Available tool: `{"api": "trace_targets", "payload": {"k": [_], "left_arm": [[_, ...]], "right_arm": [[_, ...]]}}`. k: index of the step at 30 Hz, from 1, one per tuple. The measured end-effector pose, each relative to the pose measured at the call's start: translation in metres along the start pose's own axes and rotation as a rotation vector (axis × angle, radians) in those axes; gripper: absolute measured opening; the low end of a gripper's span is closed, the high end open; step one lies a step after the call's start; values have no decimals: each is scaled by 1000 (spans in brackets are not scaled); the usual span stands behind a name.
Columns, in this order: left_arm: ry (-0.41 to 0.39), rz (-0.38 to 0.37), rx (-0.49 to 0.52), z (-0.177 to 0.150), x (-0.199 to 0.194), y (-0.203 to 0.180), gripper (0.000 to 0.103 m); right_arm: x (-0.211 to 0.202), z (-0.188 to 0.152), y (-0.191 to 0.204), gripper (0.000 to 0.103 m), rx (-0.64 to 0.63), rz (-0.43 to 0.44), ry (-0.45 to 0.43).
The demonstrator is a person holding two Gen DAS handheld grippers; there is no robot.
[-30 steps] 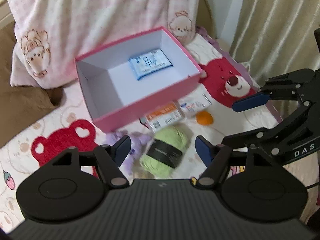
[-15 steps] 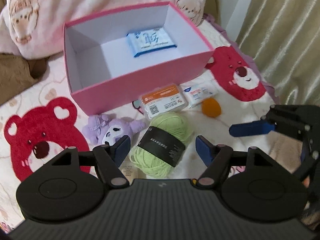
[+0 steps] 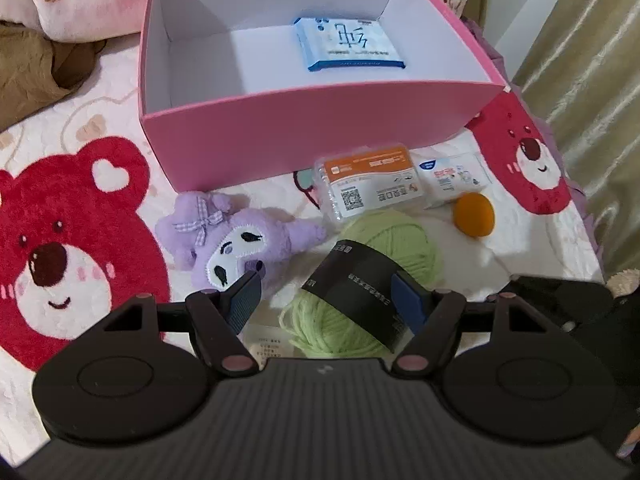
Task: Organize objects
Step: 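Lower the left gripper onto the green yarn ball and close on it, then lift the yarn ball with the left gripper and lower it into the pink box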
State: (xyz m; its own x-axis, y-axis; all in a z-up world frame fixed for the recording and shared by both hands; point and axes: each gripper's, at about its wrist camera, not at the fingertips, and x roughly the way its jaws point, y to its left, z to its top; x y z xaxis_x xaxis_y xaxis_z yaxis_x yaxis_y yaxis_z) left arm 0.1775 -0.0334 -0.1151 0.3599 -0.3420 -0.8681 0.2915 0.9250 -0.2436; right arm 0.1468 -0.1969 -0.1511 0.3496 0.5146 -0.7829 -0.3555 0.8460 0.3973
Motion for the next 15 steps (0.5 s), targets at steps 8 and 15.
{"api": "trace_targets", "payload": {"k": [8,15], "left_arm": [[38,-79,-8,-6,15,-7,68],[101,-246,-158,-17,21,1,68]], "right_arm": [[24,-15,-6,86,8,-35,-47],[3,-22,-4,88,23,-42,-91]]}}
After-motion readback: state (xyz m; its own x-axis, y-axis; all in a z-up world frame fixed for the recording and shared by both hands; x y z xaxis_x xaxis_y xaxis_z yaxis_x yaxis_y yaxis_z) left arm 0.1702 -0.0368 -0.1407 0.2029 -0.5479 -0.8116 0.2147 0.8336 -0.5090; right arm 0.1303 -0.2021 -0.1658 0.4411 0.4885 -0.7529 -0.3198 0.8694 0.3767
